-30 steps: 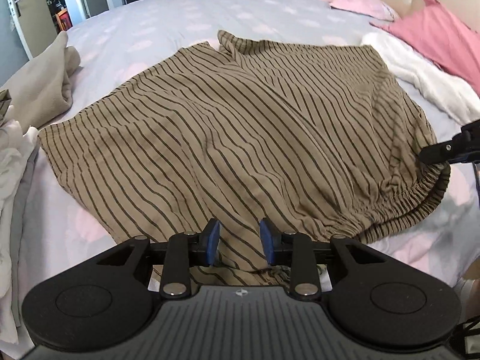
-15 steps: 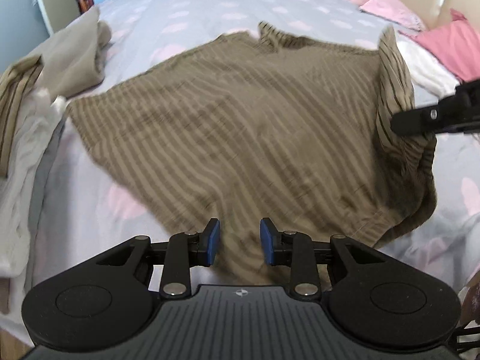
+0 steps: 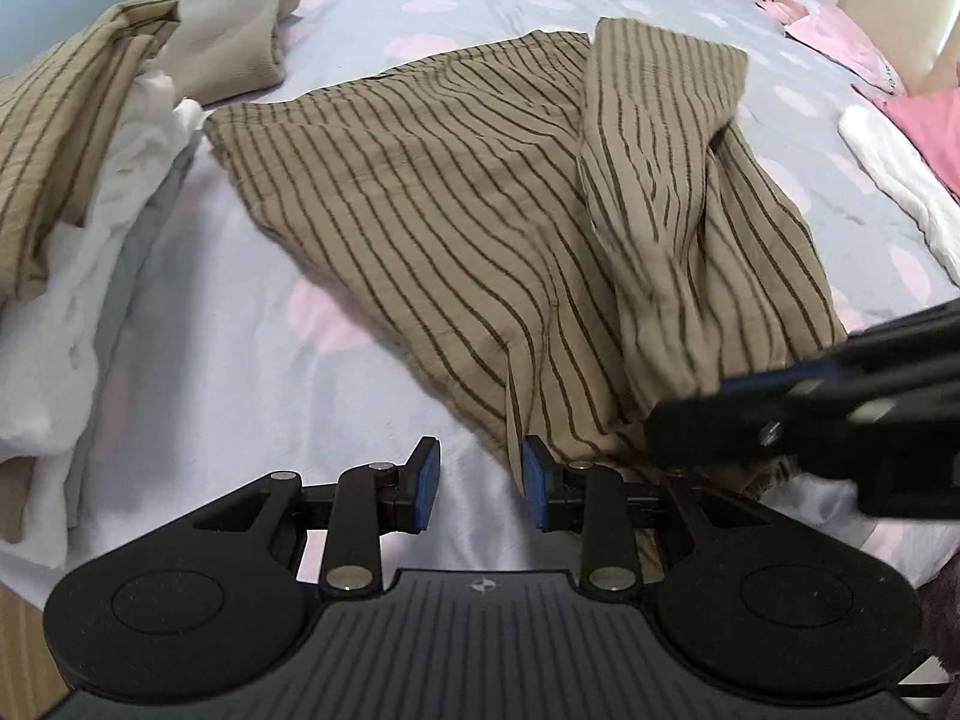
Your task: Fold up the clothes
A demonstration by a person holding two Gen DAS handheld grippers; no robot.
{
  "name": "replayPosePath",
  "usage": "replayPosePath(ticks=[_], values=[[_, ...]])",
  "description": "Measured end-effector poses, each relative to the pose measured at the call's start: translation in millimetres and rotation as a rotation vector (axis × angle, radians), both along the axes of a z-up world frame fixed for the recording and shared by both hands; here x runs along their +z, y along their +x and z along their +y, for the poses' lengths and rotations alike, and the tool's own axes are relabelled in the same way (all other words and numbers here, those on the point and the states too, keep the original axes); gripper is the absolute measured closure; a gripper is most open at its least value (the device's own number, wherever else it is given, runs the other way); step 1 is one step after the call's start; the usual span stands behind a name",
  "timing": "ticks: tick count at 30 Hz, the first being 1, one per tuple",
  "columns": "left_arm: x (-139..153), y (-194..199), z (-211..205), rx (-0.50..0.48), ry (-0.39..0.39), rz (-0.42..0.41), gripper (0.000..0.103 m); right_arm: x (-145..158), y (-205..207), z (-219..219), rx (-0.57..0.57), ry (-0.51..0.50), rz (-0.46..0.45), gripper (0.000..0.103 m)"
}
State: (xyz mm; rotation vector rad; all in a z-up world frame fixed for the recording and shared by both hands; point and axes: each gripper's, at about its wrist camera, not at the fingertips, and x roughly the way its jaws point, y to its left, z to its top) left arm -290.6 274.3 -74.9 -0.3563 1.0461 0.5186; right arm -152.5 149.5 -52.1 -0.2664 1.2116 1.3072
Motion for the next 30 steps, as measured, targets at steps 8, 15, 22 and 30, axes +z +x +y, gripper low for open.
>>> replayPosePath(ticks=[8,15,22,30], values=[[7,-9,-1,0.019,0.047,0.008,0.075,-33,-6,3,0.045,-0.091,-0.03,0.092],[15,-13,-3,0.017,0.048,-0.022,0.075,-27,4,-10,0.031,-0.073,-0.019,0.072],[26,-12,-10,-0.007,-0.002,-0.115,0.067,11,24,-32,-0.019,0.031,-0.087,0.058],[20,8,-24,-0.066,-0.061,-0.115,0.064,11,38,-61,-0.064,-0.012,-0.198,0.049]])
